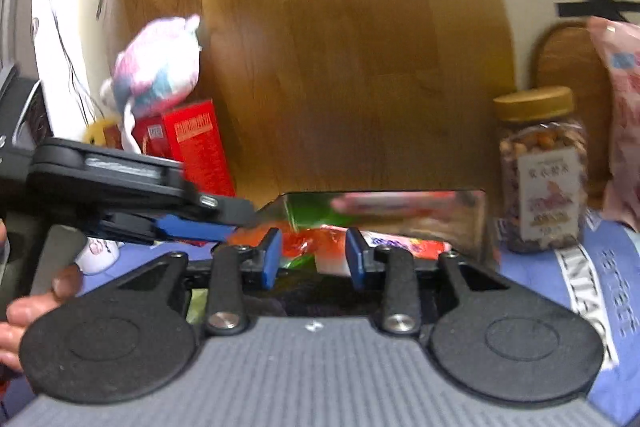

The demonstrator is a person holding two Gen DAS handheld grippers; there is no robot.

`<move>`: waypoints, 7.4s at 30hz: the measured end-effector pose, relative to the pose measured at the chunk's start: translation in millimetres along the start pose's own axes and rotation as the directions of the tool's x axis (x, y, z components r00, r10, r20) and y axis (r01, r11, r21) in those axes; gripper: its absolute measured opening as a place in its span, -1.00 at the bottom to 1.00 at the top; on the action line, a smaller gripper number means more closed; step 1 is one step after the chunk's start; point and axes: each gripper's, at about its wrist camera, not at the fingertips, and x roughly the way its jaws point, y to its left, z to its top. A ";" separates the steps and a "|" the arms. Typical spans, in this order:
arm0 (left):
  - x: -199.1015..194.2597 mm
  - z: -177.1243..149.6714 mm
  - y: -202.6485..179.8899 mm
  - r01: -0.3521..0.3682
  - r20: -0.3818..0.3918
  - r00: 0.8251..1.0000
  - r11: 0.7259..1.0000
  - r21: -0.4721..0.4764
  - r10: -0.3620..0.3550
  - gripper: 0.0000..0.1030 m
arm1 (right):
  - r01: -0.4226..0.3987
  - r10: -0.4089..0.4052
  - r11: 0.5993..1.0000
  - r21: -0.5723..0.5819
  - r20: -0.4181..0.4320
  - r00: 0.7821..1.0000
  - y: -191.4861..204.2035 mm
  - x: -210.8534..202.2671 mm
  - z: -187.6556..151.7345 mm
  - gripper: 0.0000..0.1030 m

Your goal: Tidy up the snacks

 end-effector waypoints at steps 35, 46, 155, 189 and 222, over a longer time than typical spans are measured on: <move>-34.6 -36.0 58.1 -0.022 -0.039 0.999 0.994 -0.108 0.018 -0.41 | -0.216 0.196 0.973 -0.077 -0.214 0.957 111.9 54.4 -41.2 -0.31; 24.0 2.8 -34.0 0.103 -0.064 0.993 0.995 0.016 -0.102 -0.40 | -0.045 0.045 0.995 -0.084 -0.007 0.999 55.2 13.7 -3.5 -0.31; -8.3 -115.3 19.1 0.114 -0.293 0.944 0.983 -0.147 -0.154 -0.03 | -0.172 0.282 0.913 0.370 -0.267 0.922 4.8 -54.6 -103.3 -0.77; 43.8 30.4 -17.5 0.107 -0.091 0.990 0.994 0.023 -0.104 -0.12 | -0.158 0.173 0.963 0.219 -0.049 0.984 4.8 28.7 24.4 -0.74; -52.6 -103.5 79.6 -0.027 -0.155 0.988 0.977 -0.214 -0.006 -0.21 | -0.237 0.303 0.942 0.239 -0.297 0.906 67.5 30.1 -80.1 -0.15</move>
